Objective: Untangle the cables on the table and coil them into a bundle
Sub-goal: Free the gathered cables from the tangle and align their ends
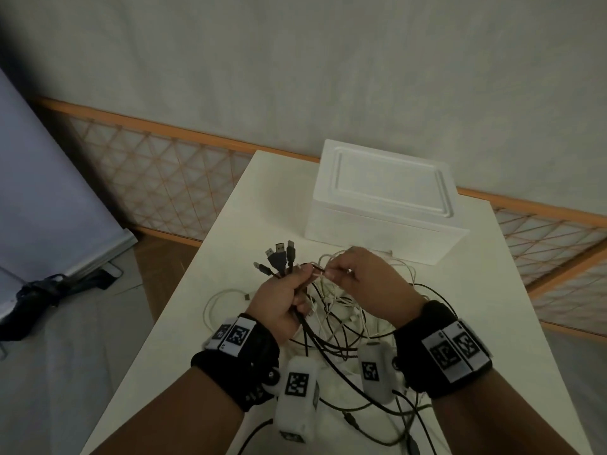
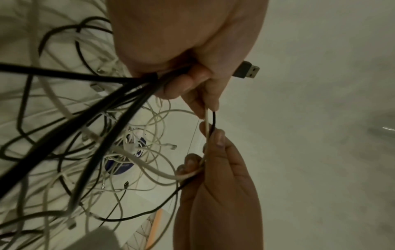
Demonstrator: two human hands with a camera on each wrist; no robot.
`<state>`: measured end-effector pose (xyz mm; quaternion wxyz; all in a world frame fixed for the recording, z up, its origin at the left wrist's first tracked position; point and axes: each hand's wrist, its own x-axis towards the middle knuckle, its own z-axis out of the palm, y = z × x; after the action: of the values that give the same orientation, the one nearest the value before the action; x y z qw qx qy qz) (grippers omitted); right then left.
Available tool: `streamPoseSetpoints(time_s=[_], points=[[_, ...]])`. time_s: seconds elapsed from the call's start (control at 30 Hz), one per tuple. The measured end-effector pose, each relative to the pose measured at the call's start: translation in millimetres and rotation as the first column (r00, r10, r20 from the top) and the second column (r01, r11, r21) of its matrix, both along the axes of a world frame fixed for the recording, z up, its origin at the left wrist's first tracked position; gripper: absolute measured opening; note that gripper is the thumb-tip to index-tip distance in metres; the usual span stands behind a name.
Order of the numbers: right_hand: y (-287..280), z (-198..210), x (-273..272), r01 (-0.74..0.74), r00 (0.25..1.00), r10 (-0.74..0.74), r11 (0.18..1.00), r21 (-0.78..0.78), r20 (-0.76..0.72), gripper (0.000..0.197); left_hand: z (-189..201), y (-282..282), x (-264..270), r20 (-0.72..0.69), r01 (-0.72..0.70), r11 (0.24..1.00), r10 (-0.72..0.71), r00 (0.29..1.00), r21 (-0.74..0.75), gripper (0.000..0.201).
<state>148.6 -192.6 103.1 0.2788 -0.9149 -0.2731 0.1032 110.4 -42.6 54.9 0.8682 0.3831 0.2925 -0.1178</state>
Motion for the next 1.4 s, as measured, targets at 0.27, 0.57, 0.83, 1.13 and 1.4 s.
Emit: streamPoseSetpoints(time_s=[0.27,0.57,0.83,1.13,1.4], points=[[6.1,30.6,13.3,0.245,0.832,-0.404,0.882,0.402,0.381,0.028,-34.0,15.9,-18.5,-0.122,-0.007,0.994,0.02,0.992,0.108,0.024],[11.3,52.8,-10.0,0.155,0.955,-0.233,0.919,0.363,0.182,0.013,5.7,24.3,-15.5,0.139,-0.12,0.986,0.136,0.981,-0.116,0.018],[16.4,7.5,-42.7,-0.112,0.985,0.114,0.993,-0.024,0.128,0.017,38.0,20.7,-8.1,0.228,-0.111,0.98,0.148,0.962,-0.167,0.017],[-54.5,5.6,-17.8,0.193,0.964,-0.151,0.964,-0.183,0.22,0.012,32.2,100.2,-11.4,0.155,-0.263,0.959,0.277,0.948,-0.103,0.037],[-8.2,64.9,-16.5,0.13,0.963,-0.158,0.982,0.136,0.219,0.011,54.0,32.0,-12.3,0.332,0.116,0.917,-0.253,0.909,0.382,0.009]])
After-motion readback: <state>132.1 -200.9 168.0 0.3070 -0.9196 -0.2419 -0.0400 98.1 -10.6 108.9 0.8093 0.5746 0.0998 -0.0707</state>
